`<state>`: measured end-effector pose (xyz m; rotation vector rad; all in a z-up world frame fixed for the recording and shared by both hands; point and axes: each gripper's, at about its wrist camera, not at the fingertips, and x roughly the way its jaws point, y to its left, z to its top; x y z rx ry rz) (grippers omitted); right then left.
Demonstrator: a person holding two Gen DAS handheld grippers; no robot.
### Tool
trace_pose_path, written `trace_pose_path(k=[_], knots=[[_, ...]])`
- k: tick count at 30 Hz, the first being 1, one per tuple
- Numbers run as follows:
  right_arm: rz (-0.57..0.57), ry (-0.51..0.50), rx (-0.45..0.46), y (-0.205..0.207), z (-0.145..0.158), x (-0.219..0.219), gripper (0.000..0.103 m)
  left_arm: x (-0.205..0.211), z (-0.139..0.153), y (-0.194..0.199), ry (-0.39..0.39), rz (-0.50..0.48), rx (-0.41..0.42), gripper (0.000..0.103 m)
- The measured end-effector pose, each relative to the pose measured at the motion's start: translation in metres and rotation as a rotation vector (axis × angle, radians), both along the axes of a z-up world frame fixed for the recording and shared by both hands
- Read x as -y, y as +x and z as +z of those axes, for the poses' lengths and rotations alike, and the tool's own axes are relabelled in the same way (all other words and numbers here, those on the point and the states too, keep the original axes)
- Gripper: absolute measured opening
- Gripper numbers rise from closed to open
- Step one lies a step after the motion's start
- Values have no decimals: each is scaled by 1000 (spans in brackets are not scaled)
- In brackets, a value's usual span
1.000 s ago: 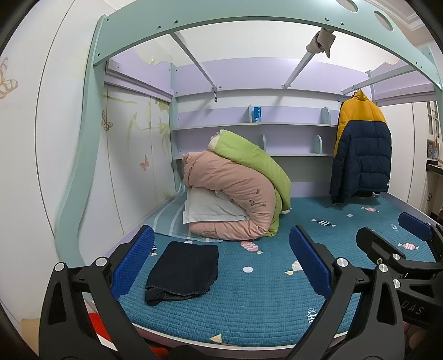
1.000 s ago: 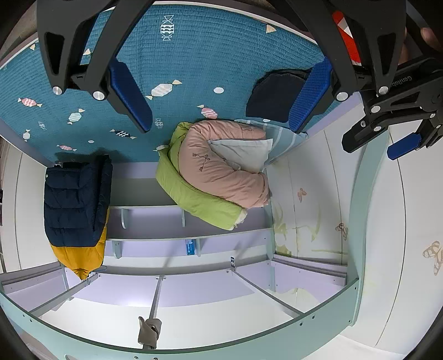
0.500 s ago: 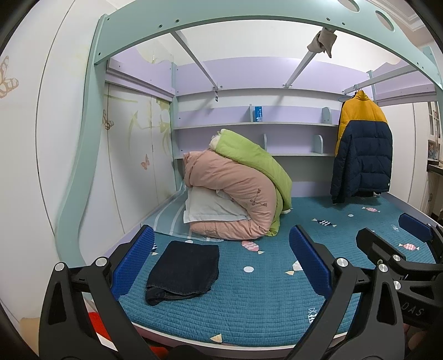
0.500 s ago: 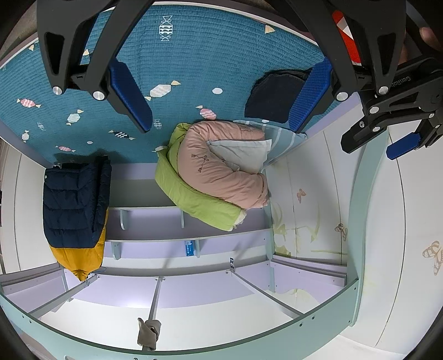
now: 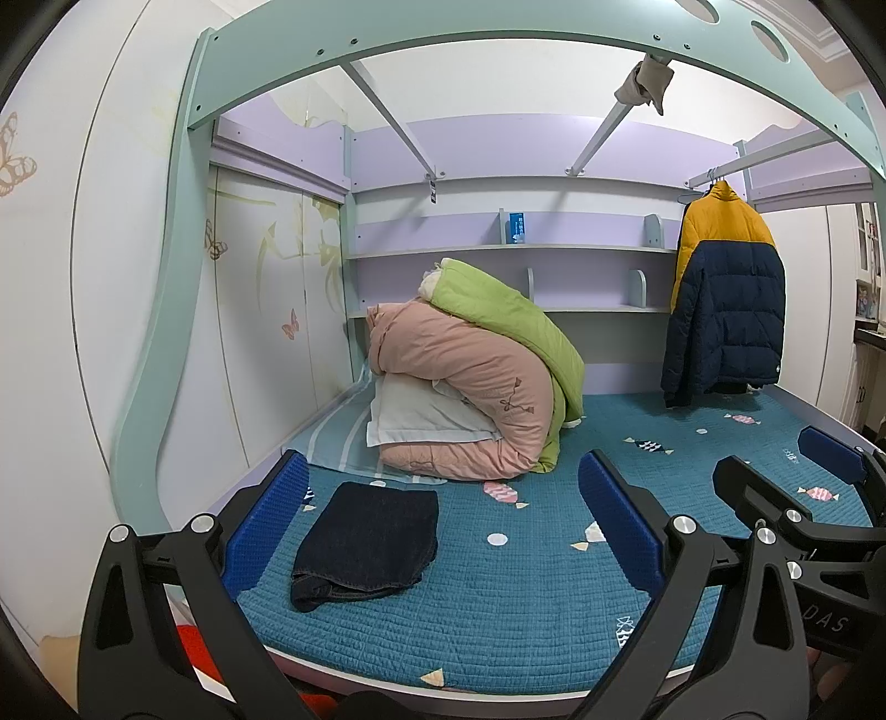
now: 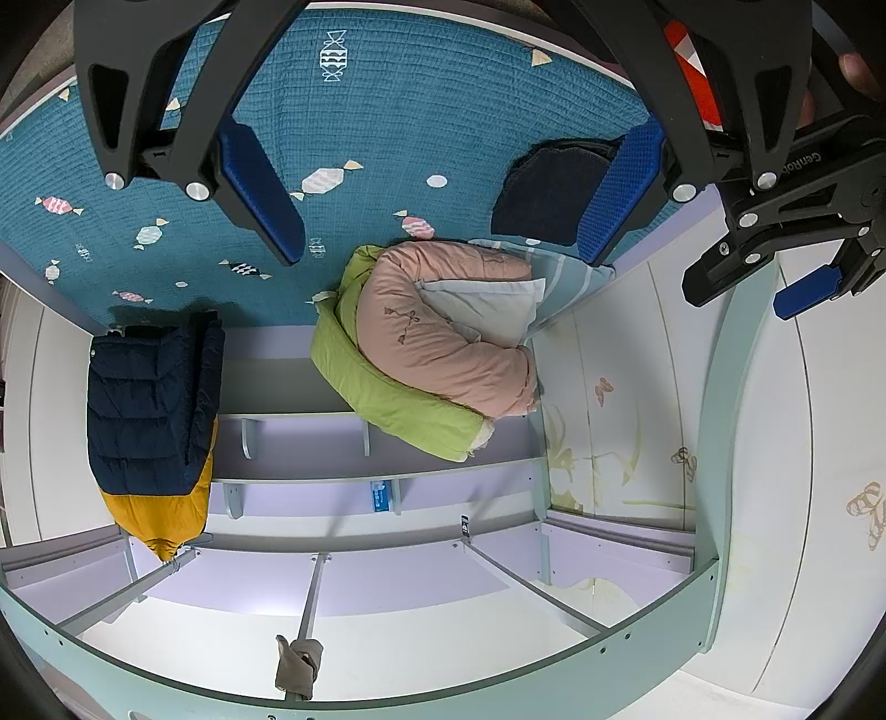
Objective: Fold large clothes
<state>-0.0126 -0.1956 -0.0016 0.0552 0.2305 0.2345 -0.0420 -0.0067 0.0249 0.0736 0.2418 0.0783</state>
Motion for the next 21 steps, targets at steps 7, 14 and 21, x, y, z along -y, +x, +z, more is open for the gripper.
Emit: trace_pose_path(k=[7, 14, 21], knots=[[-2, 0, -3, 1, -1, -1, 95, 0, 0, 0, -1, 2, -2, 98], [-3, -2, -3, 1, -1, -1, 95, 0, -1, 1, -8, 0, -2, 98], [-2, -2, -4, 2, -1, 1, 95, 1, -3, 4, -7, 5, -2, 98]])
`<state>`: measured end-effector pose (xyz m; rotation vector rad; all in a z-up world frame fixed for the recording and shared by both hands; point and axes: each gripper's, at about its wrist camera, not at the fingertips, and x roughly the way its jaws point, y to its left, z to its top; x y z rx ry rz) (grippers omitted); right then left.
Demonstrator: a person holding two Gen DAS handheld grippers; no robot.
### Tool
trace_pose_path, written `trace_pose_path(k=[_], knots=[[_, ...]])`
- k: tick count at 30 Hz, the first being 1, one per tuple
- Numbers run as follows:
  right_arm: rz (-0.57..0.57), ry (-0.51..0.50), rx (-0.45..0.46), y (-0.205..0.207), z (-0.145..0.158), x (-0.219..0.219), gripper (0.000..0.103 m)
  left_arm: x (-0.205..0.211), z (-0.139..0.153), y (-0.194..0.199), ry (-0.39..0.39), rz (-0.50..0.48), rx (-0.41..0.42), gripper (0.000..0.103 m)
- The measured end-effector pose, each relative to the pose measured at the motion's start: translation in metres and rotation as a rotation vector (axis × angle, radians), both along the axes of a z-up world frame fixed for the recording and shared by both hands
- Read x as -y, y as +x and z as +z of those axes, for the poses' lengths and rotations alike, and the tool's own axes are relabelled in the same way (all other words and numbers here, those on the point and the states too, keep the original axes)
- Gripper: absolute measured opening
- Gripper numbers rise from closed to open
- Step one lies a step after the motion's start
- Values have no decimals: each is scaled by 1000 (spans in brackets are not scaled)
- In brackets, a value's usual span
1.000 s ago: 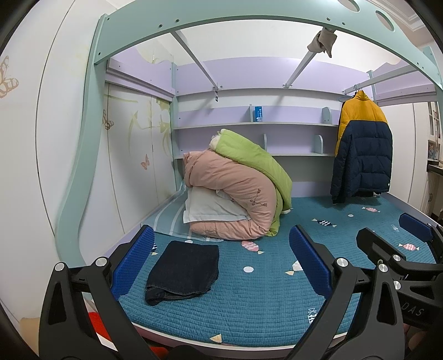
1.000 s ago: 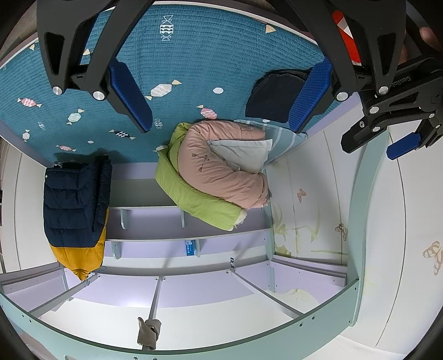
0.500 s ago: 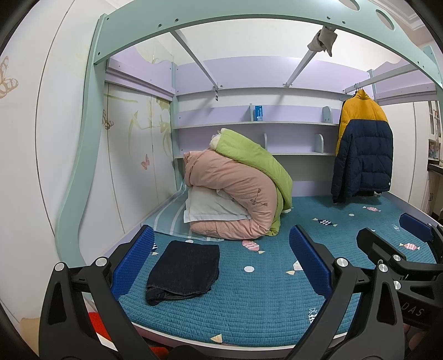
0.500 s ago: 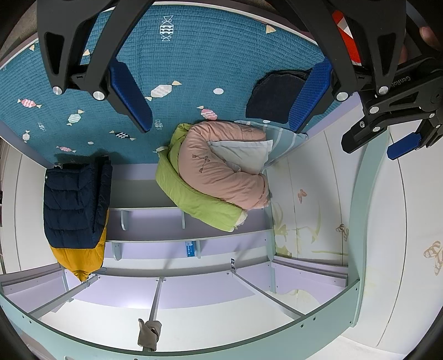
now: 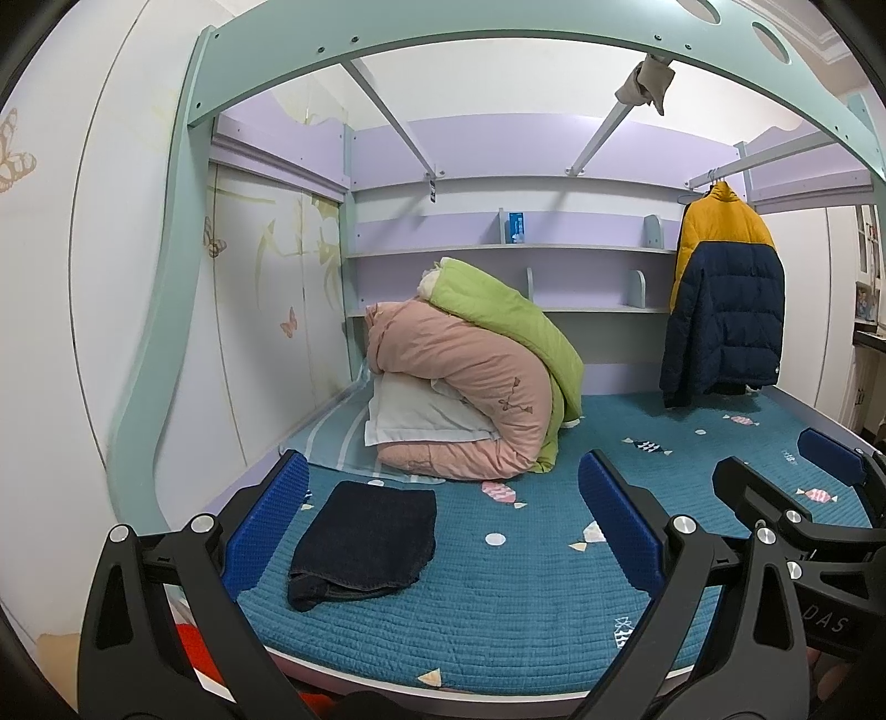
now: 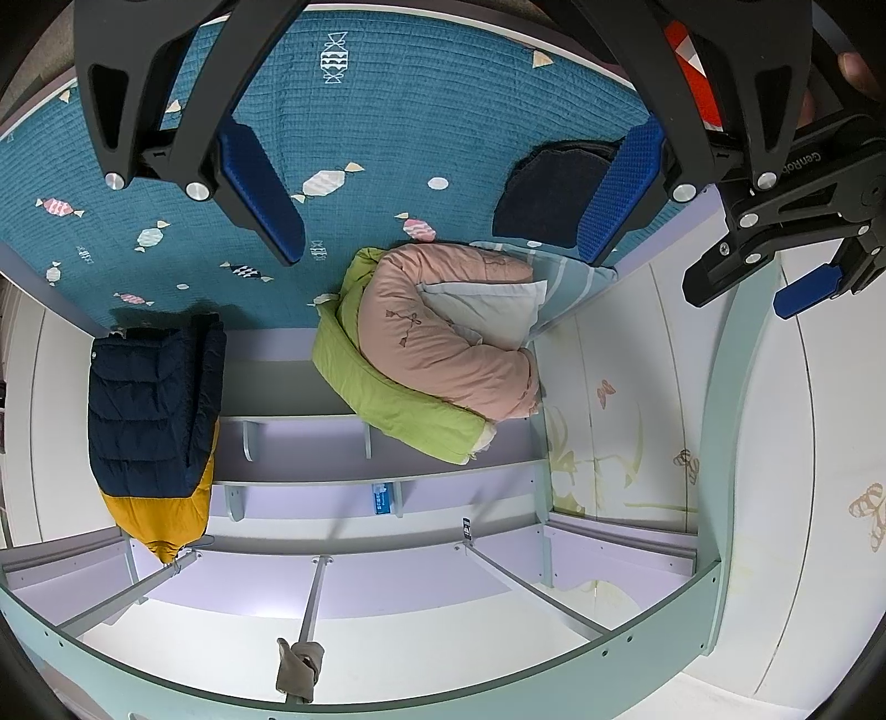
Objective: Fold large clothes
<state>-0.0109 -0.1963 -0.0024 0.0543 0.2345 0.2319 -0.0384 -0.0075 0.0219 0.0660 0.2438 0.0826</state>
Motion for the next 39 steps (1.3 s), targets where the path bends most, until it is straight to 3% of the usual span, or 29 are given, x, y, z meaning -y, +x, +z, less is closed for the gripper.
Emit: trace_pose_path(k=[39], knots=[[-1, 7, -12, 0, -7, -2, 95, -1, -1, -1, 1, 4, -3, 98]])
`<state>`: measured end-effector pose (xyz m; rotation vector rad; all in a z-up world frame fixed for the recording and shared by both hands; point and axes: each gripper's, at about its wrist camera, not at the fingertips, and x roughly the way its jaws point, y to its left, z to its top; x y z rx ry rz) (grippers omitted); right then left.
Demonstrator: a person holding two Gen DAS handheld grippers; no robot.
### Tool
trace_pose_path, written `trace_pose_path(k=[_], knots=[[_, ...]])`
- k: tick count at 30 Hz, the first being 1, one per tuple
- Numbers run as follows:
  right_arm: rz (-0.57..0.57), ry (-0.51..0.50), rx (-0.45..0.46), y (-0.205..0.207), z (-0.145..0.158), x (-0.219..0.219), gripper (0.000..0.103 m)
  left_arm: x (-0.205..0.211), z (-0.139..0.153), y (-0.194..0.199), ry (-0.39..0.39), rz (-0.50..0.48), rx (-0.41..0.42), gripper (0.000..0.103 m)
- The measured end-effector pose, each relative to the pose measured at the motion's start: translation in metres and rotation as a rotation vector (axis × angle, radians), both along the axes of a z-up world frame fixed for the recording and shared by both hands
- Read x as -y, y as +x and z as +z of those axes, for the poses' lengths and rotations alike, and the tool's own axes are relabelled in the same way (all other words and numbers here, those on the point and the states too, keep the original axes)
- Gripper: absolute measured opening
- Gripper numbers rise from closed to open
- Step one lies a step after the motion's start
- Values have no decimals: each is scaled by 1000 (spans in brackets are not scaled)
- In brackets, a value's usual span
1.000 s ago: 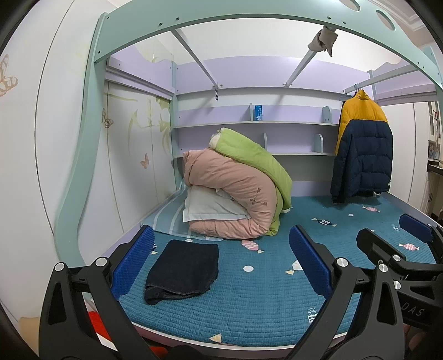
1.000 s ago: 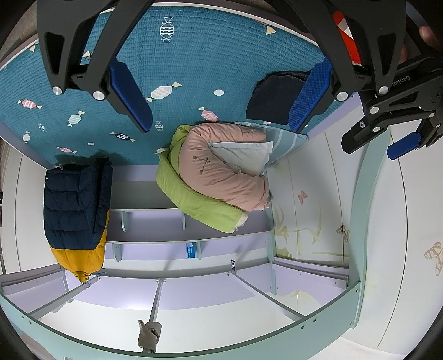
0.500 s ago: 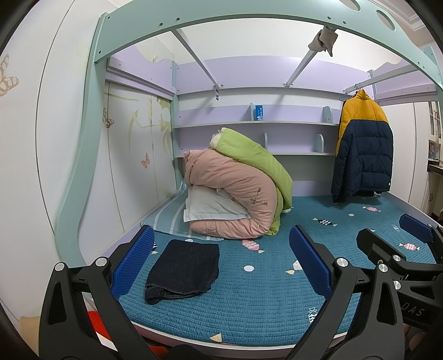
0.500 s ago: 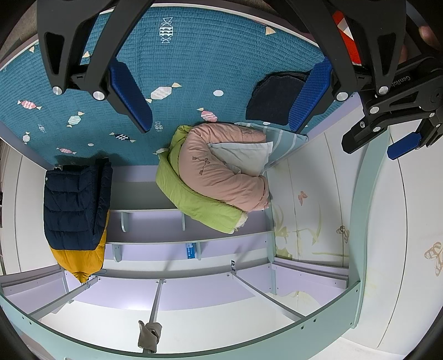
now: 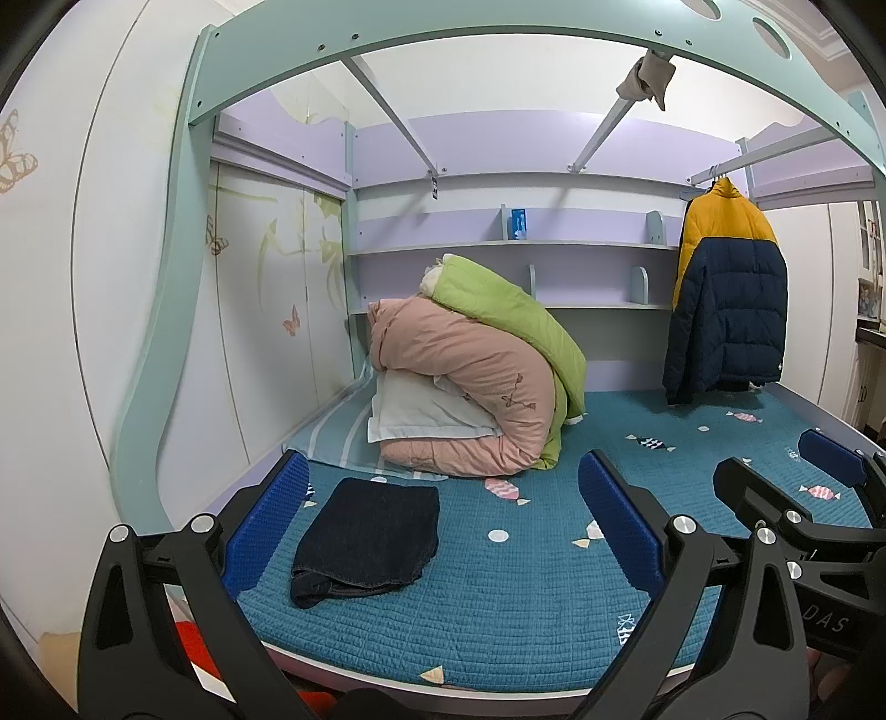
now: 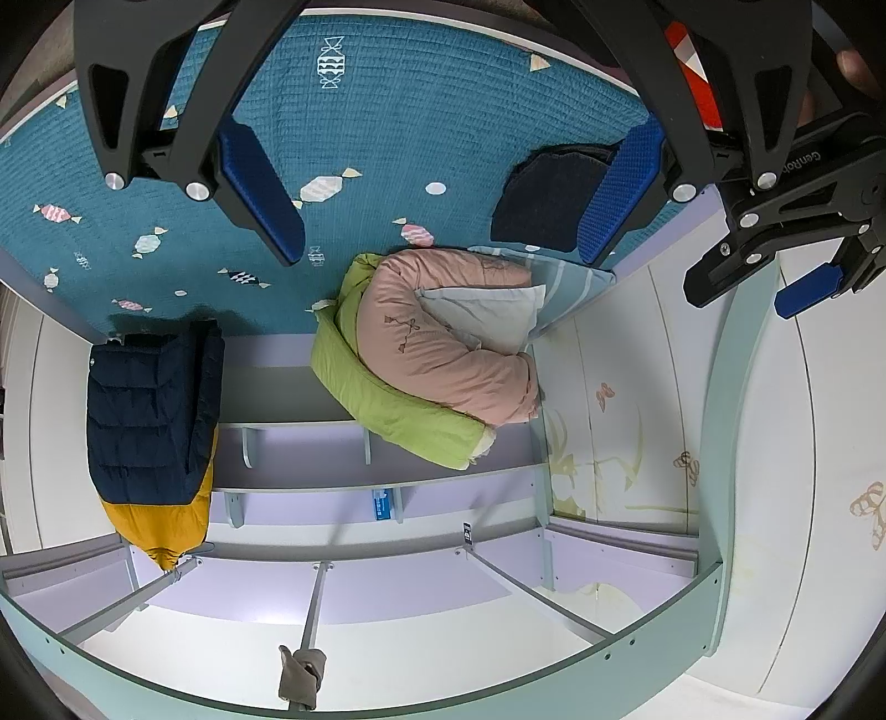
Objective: Fold large clothes
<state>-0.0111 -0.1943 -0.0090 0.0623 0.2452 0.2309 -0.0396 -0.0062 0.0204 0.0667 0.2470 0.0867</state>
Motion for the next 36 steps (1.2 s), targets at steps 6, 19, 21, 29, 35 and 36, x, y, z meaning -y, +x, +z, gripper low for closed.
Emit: trace_pose_path(k=[6, 19, 21, 29, 35, 36], knots=[[1, 1, -2, 0, 0, 0, 95, 0, 0, 0, 0, 0, -1, 98], [0, 3, -3, -1, 0, -1, 95, -1, 0, 1, 0, -1, -1, 98], [-1, 4, -2, -1, -1, -1, 95, -1, 0, 0, 1, -1, -1, 98], [2, 9, -7, 0, -1, -1, 95, -2, 0, 1, 2, 0, -4, 98], [-1, 26, -24, 7, -6, -3, 95, -7, -5, 8, 6, 4, -18, 98], [-2, 28, -27, 8, -7, -3, 95, -7, -5, 11, 8, 4, -21, 98]])
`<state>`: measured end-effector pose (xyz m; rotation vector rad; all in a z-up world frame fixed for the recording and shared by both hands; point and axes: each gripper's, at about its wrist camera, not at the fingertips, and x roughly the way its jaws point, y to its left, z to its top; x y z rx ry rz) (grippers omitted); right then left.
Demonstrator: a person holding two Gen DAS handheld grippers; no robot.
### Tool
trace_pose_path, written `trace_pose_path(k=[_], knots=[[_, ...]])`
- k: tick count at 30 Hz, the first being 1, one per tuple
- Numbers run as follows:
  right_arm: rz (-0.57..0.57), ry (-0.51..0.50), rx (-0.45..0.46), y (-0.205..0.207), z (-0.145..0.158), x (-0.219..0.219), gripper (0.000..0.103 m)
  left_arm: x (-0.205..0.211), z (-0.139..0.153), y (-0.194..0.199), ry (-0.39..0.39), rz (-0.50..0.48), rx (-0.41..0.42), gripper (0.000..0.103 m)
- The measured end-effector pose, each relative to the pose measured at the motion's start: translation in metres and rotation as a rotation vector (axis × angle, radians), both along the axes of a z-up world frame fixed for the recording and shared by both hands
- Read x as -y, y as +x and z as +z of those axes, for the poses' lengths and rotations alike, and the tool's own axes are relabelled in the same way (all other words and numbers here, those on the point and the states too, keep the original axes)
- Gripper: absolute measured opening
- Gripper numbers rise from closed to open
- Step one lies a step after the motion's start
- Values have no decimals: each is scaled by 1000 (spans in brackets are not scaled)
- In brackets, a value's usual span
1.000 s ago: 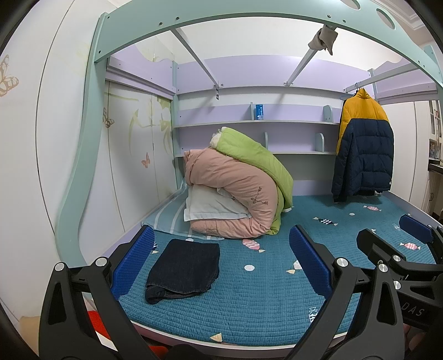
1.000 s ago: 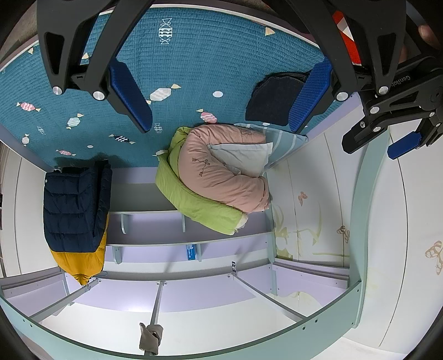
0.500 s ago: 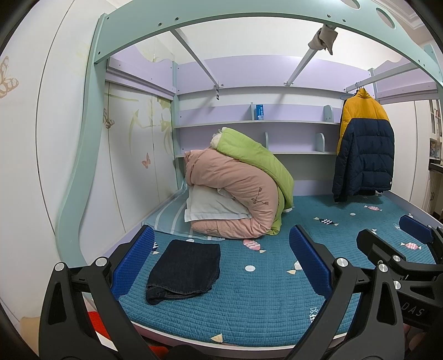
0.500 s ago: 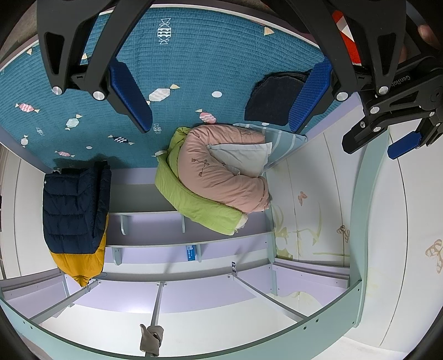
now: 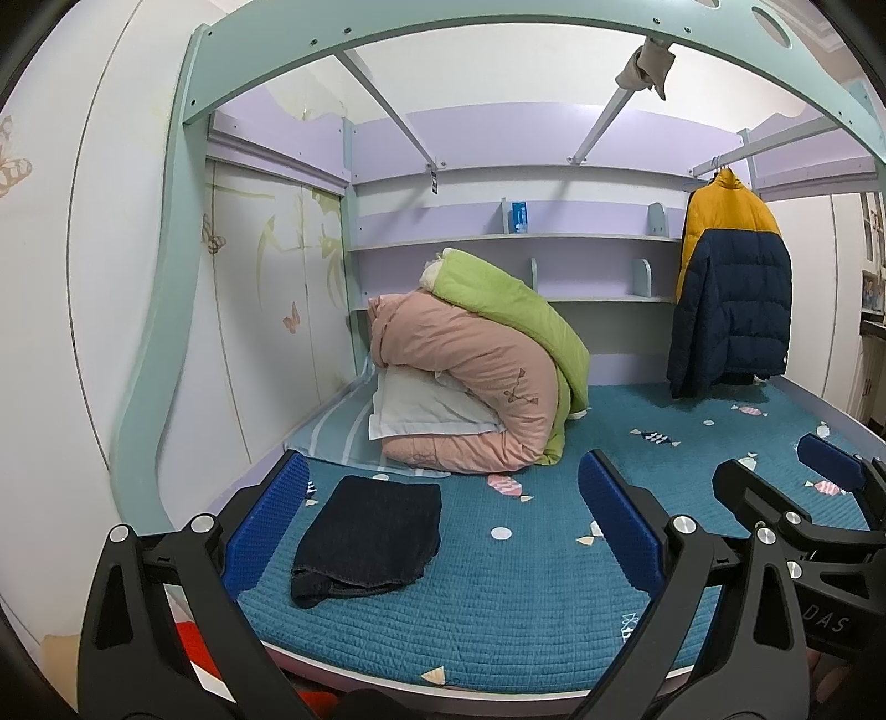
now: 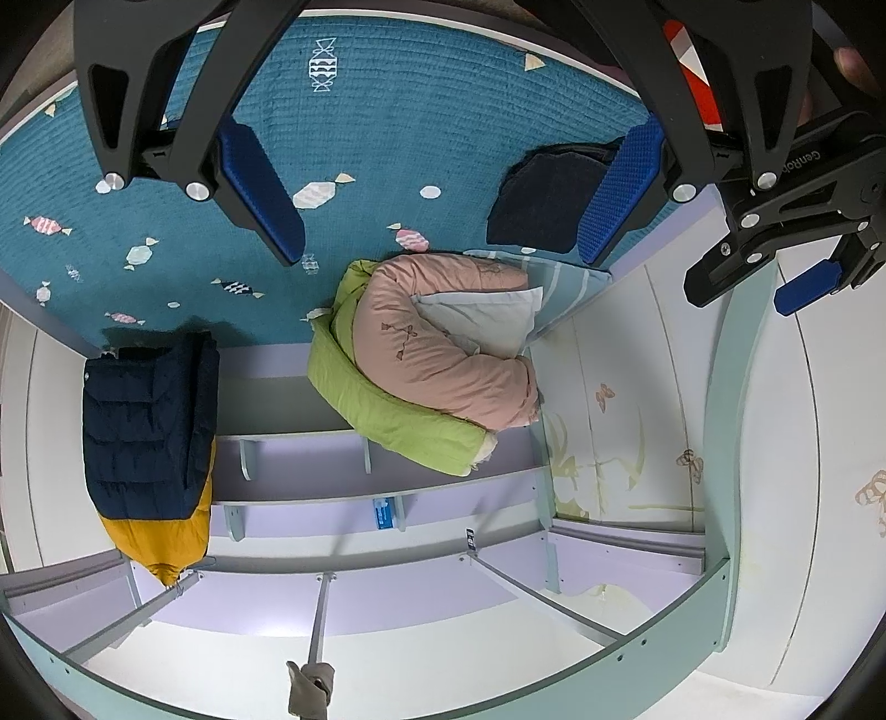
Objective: Fold large clothes
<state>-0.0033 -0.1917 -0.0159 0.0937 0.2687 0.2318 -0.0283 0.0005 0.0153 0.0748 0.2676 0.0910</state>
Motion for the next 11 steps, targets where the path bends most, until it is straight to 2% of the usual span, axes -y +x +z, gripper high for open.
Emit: trace_pose_path(k=[7, 11], knots=[[-15, 53, -35, 19, -13, 18, 95, 14, -12, 30, 18, -35, -47, 98], [-150, 41, 22, 29, -16, 59, 95, 37, -27, 58, 66, -53, -89, 98]])
